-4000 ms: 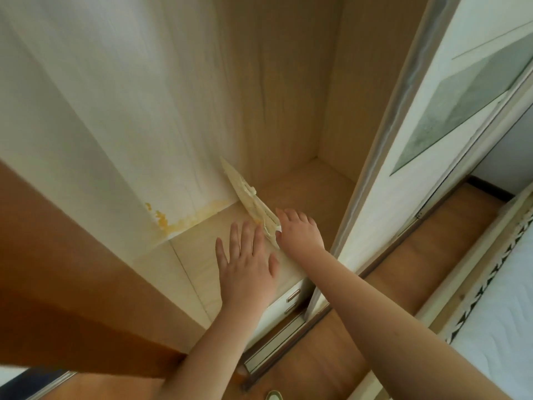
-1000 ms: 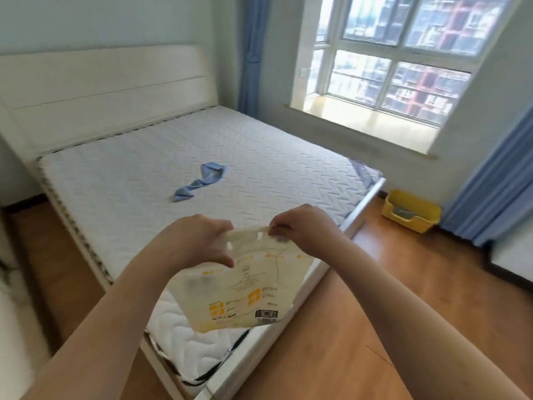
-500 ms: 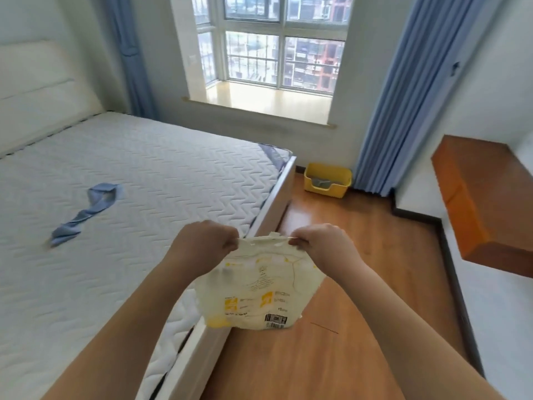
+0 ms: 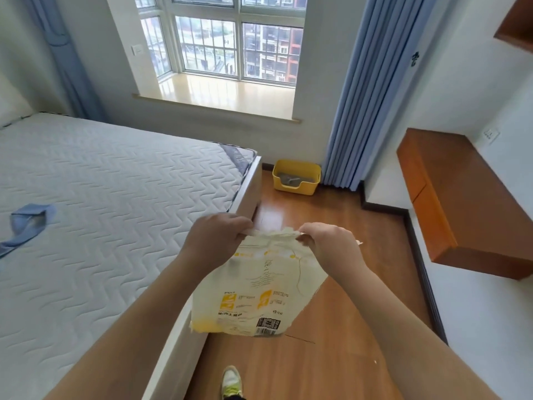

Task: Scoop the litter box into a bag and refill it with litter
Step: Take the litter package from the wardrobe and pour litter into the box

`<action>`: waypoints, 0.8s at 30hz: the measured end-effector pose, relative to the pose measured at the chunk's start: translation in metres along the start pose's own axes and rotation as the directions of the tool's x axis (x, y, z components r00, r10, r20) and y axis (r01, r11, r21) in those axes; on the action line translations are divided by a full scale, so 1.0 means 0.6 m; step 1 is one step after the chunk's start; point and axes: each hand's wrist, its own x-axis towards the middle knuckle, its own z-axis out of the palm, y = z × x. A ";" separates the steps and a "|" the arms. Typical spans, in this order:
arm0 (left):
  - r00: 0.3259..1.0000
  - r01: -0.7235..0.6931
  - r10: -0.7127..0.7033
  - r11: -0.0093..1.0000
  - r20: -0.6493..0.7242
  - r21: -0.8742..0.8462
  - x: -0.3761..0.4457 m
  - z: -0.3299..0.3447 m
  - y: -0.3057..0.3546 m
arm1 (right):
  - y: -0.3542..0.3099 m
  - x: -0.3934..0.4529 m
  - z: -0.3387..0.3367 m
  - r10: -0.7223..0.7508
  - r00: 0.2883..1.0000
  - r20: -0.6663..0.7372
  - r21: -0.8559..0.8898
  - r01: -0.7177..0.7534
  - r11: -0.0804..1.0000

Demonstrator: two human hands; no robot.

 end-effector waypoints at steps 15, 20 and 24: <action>0.991 -0.130 0.134 0.977 0.011 -0.168 0.335 0.084 -0.147 | 0.108 0.275 0.020 0.198 0.979 -0.045 -0.004 -0.198 0.980; 0.961 -0.269 0.264 0.962 -0.080 -0.058 0.442 0.128 -0.162 | 0.180 0.344 0.026 0.176 0.972 -0.155 -0.035 -0.184 0.982; 0.933 -0.347 0.348 0.937 -0.090 0.024 0.534 0.171 -0.167 | 0.250 0.403 0.033 0.082 0.964 -0.253 -0.124 -0.116 0.985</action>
